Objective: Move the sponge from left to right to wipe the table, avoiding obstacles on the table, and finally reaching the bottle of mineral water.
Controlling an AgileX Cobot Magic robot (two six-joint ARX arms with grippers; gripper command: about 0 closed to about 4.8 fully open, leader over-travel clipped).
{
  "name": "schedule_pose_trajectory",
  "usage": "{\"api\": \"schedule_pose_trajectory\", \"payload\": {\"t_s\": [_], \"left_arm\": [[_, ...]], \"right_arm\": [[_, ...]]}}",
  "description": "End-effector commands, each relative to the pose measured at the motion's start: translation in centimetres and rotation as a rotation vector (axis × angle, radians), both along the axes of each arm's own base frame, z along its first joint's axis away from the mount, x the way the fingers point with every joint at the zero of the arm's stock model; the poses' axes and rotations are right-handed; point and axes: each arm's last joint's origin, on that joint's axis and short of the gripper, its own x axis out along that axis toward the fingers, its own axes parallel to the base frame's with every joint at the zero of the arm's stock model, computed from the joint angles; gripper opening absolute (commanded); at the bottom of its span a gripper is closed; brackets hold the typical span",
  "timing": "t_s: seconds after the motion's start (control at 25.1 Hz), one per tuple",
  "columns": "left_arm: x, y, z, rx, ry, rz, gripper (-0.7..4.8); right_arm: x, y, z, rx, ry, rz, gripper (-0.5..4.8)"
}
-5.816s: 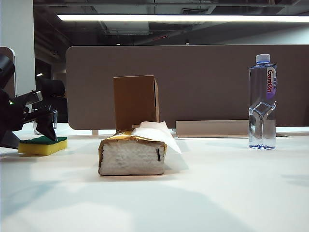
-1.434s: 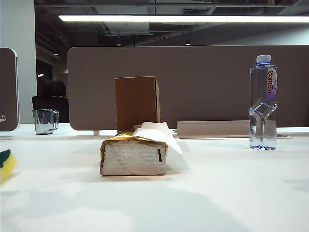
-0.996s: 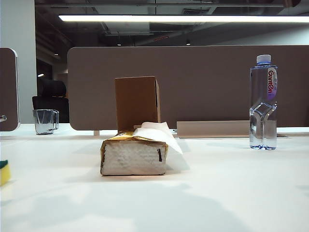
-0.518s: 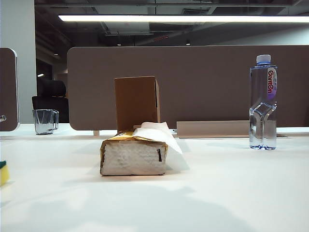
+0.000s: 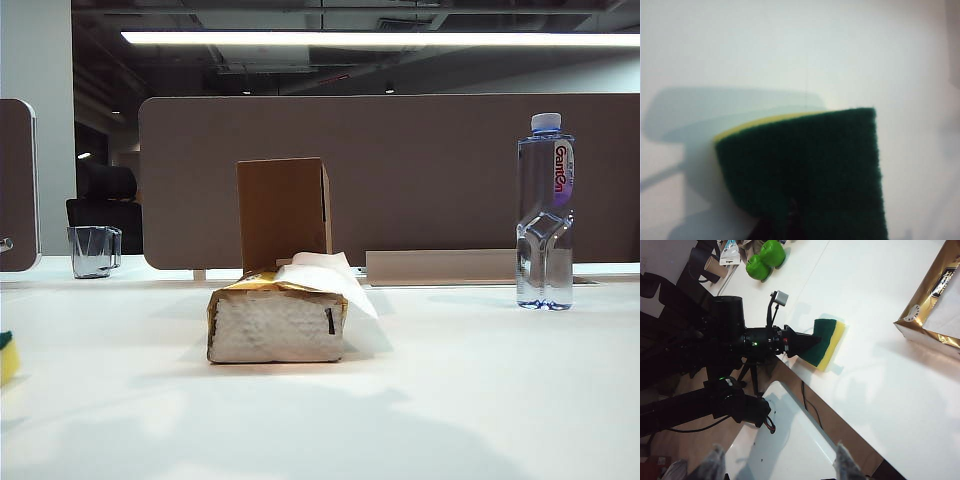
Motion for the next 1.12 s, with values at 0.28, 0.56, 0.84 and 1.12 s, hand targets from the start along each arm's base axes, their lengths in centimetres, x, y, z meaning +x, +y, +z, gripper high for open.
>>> {"api": "schedule_pose_trajectory", "payload": {"t_s": [0.28, 0.56, 0.84, 1.12], "left_arm": [[-0.4, -2.9, -0.6, -0.02, 0.004, -0.077, -0.06], [-0.6, -5.0, -0.7, -0.053, 0.019, -0.136, -0.06], [0.3, -8.0, -1.5, -0.121, 0.034, -0.211, -0.06], [0.5, -11.0, -1.9, -0.115, 0.066, -0.286, -0.06]], "right_arm": [[-0.1, 0.0, 0.3, 0.009, -0.022, 0.005, 2.83], [-0.1, 0.0, 0.3, 0.009, -0.023, 0.006, 2.83], [-0.1, 0.0, 0.3, 0.008, -0.023, 0.006, 2.83], [-0.1, 0.0, 0.3, 0.008, -0.023, 0.006, 2.83]]}}
